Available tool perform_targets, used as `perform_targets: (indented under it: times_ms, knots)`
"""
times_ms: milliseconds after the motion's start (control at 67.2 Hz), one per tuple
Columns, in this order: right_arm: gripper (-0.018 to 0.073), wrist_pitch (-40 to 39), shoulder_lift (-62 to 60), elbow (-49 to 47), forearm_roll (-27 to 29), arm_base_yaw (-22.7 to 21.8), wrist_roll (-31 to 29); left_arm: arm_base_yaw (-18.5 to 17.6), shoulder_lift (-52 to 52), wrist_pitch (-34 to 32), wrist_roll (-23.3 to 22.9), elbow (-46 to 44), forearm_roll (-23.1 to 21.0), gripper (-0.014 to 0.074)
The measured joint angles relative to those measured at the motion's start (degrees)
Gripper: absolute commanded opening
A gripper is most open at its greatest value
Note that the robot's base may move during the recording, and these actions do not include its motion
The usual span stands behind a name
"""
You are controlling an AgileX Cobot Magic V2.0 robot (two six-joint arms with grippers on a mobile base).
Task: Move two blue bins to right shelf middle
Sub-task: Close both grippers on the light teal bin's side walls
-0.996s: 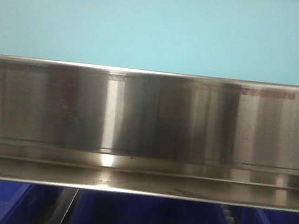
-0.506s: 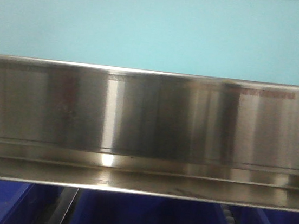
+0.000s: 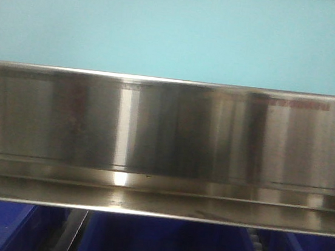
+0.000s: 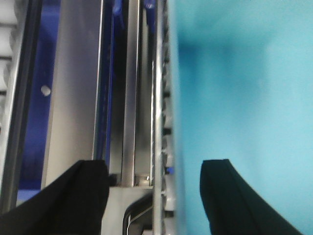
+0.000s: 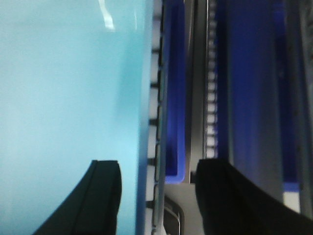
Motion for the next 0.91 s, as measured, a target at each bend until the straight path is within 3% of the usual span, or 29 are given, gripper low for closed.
perform_targets:
  times_ms: [907]
  knots:
    - [0.0253, -0.81, 2.54, 1.01, 0.49, 0.0, 0.0, 0.0, 2.86, 0.05, 0.0, 0.45, -2.31, 0.0332]
